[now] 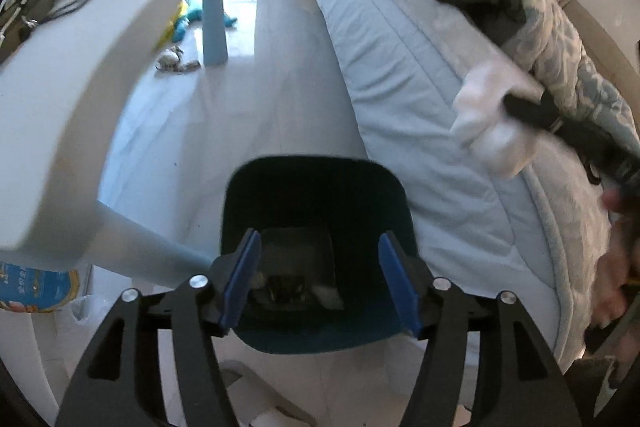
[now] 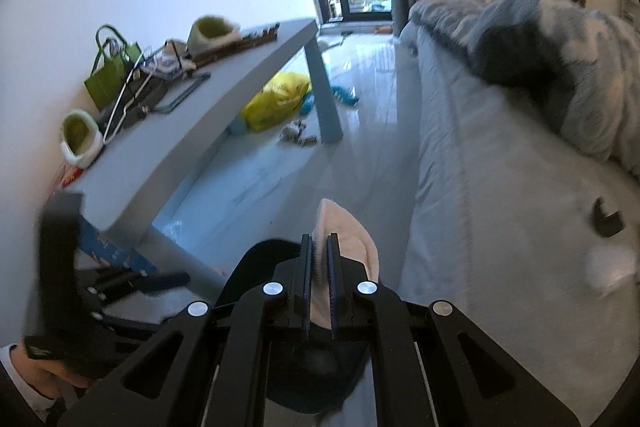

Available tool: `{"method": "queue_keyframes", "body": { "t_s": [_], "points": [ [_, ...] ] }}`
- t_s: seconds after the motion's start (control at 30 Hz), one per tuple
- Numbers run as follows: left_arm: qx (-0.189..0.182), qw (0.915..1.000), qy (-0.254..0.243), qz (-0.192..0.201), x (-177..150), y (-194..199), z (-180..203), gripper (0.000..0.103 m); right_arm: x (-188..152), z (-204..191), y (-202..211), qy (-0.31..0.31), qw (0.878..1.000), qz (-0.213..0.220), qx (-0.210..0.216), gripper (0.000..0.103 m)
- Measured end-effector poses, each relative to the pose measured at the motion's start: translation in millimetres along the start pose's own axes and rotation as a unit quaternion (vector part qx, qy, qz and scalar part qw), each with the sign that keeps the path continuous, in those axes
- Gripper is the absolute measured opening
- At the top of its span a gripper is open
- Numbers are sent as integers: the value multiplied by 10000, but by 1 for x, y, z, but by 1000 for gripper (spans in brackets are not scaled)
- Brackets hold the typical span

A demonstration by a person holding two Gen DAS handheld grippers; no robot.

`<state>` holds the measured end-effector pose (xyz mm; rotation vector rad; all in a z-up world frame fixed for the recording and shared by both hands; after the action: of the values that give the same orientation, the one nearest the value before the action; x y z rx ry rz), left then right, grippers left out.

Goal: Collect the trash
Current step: 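Carry both items over the black bin and open both grippers to drop them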

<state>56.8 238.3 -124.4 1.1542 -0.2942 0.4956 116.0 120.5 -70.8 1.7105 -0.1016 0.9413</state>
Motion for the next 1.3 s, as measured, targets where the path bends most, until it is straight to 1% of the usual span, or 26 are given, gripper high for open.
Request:
{"method": "queue_keyframes", "body": {
  "t_s": [0.2, 0.33, 0.43, 0.6, 0.67, 0.7, 0.73, 0.77, 0.8, 0.83, 0.93, 1.03, 1.13, 1.3],
  "points": [
    [-141, 9975, 36, 691, 7, 35, -4, 65, -13, -12, -28, 65, 9993, -368, 4, 7],
    [-123, 9942, -2, 1072, 11, 57, -4, 62, -24, -23, -49, 124, 9977, -663, 78, 7],
    [-84, 9920, -1, 1263, 13, 67, -4, 59, -32, -31, -60, 199, 9965, -807, 79, 7],
    [-66, 9902, 7, 1395, 16, 77, -7, 52, -46, -45, -82, 413, 9923, -1168, 59, 9],
    [-62, 9894, -11, 1448, 15, 83, -8, 48, -53, -50, -90, 526, 9903, -1285, -3, 10],
    [-78, 9886, -10, 1504, 16, 86, -8, 47, -55, -52, -92, 569, 9895, -1328, -28, 12],
    [-91, 9881, -9, 1535, 16, 89, -9, 47, -58, -53, -95, 612, 9883, -1395, -41, 21],
    [-108, 9873, -6, 1586, 17, 92, -8, 45, -60, -55, -97, 626, 9877, -1434, -46, 41],
    [-122, 9866, -8, 1628, 18, 94, -7, 45, -62, -55, -98, 629, 9876, -1437, -37, 49],
    [-134, 9858, -12, 1674, 19, 97, -5, 45, -63, -56, -97, 646, 9877, -1426, -19, 53],
    [-65, 9845, -67, 1752, 23, 103, -1, 45, -65, -59, -94, 801, 9867, -1413, -66, 53],
    [-120, 9808, -83, 1946, 26, 113, 5, 45, -60, -59, -85, 866, 9876, -1311, -45, 59],
    [-170, 9775, -115, 2097, 32, 121, 13, 45, -51, -56, -73, 909, 9895, -1123, -57, 63],
    [-158, 9739, -269, 2250, 40, 127, 32, 45, -32, -35, -40, 770, 9945, -703, -81, 66]
  ]
}}
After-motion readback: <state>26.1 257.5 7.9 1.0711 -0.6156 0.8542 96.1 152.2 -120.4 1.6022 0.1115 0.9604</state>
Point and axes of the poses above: each gripper's, at about its wrist camera, not at the fingertips, and y roughly against the way its jaws point, z to its right, x to its top, the point moved 1 cm from there along -y, roughly the way its jaws point, and after that the axes turned 11 degrees about -x, right-handed, at the moved point
